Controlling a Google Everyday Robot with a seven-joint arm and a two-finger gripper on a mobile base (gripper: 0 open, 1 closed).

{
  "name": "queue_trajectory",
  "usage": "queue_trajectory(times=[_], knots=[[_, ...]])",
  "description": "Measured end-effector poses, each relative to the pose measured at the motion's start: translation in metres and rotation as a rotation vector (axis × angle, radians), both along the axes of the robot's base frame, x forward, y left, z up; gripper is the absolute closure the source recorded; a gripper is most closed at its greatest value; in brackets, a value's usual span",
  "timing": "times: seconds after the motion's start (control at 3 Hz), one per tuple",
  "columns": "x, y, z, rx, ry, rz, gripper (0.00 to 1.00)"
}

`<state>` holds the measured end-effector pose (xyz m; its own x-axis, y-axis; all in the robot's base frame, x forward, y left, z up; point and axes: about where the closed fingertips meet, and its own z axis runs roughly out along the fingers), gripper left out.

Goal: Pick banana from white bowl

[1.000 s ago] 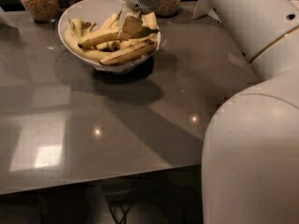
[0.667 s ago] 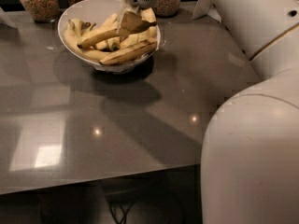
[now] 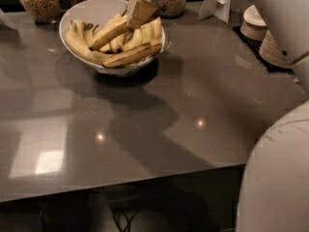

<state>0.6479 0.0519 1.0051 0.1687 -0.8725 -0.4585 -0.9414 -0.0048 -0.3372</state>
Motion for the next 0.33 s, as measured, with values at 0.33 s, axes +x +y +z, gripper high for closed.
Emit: queue_trajectory(times=[0.33], knots=[[-0.0284, -0.0208, 0.0226, 0.030, -0.028, -0.041, 1.00]])
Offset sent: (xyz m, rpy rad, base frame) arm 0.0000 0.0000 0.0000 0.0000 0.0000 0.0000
